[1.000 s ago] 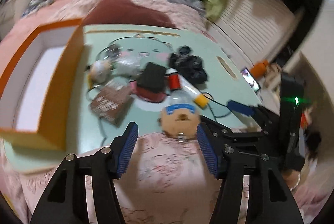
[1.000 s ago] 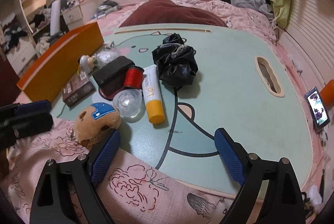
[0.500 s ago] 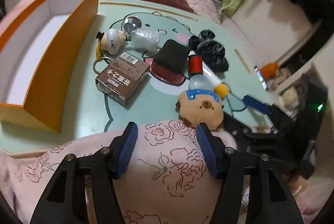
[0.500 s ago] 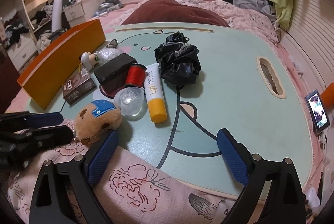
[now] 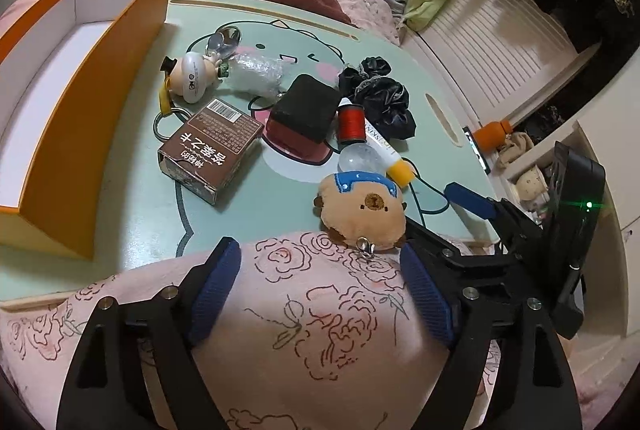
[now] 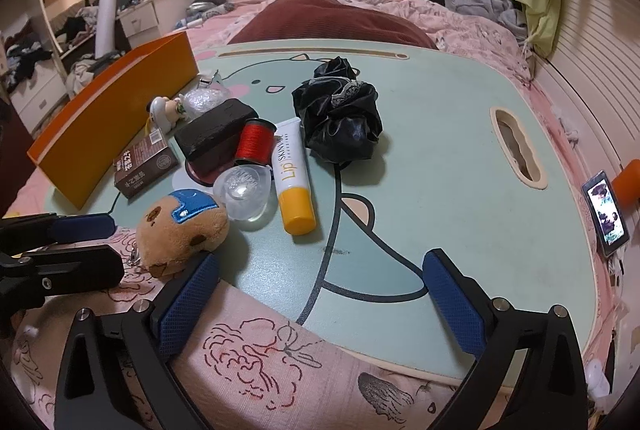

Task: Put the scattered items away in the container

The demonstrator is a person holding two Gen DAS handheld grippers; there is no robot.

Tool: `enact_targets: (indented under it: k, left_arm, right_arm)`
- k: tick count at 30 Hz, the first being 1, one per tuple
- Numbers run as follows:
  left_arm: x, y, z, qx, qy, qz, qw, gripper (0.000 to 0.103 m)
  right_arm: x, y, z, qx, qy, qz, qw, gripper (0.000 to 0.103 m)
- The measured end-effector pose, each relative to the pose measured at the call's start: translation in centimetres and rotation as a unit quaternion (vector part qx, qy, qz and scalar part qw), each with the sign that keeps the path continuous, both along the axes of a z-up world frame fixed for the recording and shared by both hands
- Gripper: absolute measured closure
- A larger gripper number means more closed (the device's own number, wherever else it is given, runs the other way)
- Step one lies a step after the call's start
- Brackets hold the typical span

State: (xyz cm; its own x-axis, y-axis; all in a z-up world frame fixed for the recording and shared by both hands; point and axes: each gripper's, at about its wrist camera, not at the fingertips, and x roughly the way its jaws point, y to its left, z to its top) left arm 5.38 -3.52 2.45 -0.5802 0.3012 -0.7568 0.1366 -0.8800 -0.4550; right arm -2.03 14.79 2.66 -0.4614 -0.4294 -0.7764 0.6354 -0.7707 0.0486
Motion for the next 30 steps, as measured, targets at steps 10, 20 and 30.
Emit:
enact_targets:
  k: [10,20,30]
  left_arm:
    - [0.08,-0.21,-0.1,0.01,0.004,-0.001,0.9999,0.019]
    - [0.05,-0.12,-0.17,0.01,0.005,-0.001,0.9999,0.019]
    - [0.1,-0.15,-0.22,0.01,0.005,-0.001,0.9999,0.019]
  right_arm:
    - [0.0,0.01,0.0,0.0,0.0,0.0,1.0,0.001]
    - [-0.02,0.01,0.01,0.0,0.0,0.0,1.0,0.001]
    - [-0.04,0.01,0.01,0.0,0.0,0.0,1.0,0.001]
